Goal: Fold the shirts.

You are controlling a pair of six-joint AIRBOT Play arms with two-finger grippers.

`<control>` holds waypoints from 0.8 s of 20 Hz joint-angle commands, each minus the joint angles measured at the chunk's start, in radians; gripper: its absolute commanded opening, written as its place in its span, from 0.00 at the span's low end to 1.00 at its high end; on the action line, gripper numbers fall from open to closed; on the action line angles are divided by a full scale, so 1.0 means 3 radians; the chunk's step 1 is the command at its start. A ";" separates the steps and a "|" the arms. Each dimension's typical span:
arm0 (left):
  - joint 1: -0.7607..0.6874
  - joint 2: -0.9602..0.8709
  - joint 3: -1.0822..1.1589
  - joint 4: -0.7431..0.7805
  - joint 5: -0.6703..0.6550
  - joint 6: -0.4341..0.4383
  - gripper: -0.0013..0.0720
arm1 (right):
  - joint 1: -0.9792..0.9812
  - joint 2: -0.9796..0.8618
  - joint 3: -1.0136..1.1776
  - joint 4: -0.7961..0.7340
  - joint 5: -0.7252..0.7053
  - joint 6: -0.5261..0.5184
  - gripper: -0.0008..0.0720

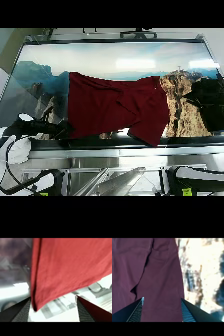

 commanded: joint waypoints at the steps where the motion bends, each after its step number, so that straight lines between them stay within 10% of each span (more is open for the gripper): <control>1: -0.0179 0.0015 0.0029 -0.0390 0.0262 0.0334 0.86 | 0.0000 0.0001 -0.0005 -0.0004 0.0109 -0.0097 0.73; 6: -0.0343 0.0015 0.0177 -0.0332 0.0320 0.0450 0.10 | 0.0000 -0.0003 -0.0094 -0.0209 0.0201 -0.0200 0.73; 16: 0.0191 0.0009 0.0191 -0.0337 0.0234 0.0542 0.05 | 0.0159 -0.0486 -0.0287 -0.0464 0.0187 -0.0242 0.54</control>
